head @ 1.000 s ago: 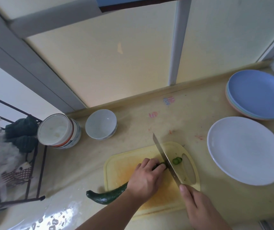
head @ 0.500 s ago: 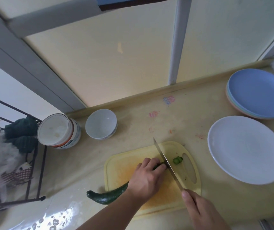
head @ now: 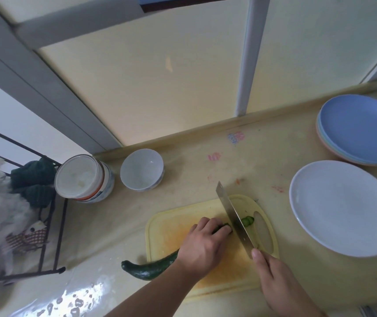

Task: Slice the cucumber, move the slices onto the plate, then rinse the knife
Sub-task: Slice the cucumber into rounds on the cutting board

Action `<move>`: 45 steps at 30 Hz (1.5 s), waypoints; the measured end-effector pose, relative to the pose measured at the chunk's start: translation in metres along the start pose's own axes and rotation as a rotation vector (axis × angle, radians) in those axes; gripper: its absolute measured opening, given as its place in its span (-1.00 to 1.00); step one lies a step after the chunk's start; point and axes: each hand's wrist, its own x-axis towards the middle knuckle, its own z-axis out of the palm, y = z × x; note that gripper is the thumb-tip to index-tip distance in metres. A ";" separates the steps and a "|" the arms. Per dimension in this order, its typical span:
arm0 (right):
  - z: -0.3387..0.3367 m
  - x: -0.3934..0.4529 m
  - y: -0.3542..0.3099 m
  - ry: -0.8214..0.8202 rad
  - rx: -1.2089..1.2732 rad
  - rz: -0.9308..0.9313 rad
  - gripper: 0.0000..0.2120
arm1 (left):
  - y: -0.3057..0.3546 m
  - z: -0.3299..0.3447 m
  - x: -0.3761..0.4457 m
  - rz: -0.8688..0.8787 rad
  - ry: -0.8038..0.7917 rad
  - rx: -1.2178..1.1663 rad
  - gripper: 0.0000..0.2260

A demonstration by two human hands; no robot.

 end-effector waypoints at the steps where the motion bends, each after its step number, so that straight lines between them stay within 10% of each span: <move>1: 0.000 -0.001 0.000 0.001 0.006 -0.002 -0.75 | 0.000 0.000 0.000 -0.001 -0.001 0.002 -0.80; 20: -0.003 -0.022 0.001 -0.031 -0.073 -0.048 -0.77 | -0.001 0.000 0.000 -0.021 -0.017 -0.058 -0.78; 29: 0.008 0.001 -0.002 -0.019 -0.086 -0.090 -0.23 | -0.001 0.001 0.000 -0.014 -0.005 -0.059 -0.76; 45: 0.001 -0.002 0.000 -0.050 -0.054 -0.112 -0.72 | 0.007 0.002 -0.004 -0.088 0.060 -0.041 -0.80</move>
